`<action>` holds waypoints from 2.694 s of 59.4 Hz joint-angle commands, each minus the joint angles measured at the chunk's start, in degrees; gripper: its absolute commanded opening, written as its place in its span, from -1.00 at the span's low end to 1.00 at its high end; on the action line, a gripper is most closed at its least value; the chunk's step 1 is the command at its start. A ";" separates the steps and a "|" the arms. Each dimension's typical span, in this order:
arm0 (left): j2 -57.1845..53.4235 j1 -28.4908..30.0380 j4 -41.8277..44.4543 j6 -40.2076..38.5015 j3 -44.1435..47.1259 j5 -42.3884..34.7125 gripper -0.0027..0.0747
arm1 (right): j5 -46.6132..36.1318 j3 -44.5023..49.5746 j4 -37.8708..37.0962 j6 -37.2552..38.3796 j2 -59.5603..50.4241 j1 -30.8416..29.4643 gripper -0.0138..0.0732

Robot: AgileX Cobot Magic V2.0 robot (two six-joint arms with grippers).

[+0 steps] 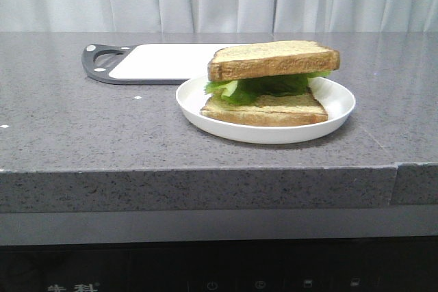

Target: Left arm grabs bread, right arm adds lettuce

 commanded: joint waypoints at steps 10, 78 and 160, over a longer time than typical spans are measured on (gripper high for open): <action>0.42 0.05 -1.01 -0.48 -1.59 -4.62 -0.99 | -3.88 -1.51 0.70 -0.48 0.45 -0.37 -0.82; -22.09 13.14 23.23 -32.87 26.76 -9.82 -0.99 | -3.76 -1.51 0.70 -0.48 0.45 -0.37 -0.82; -22.09 13.14 23.23 -32.87 26.76 -9.81 -0.98 | -6.66 14.77 -17.34 21.26 -6.13 -10.35 -0.82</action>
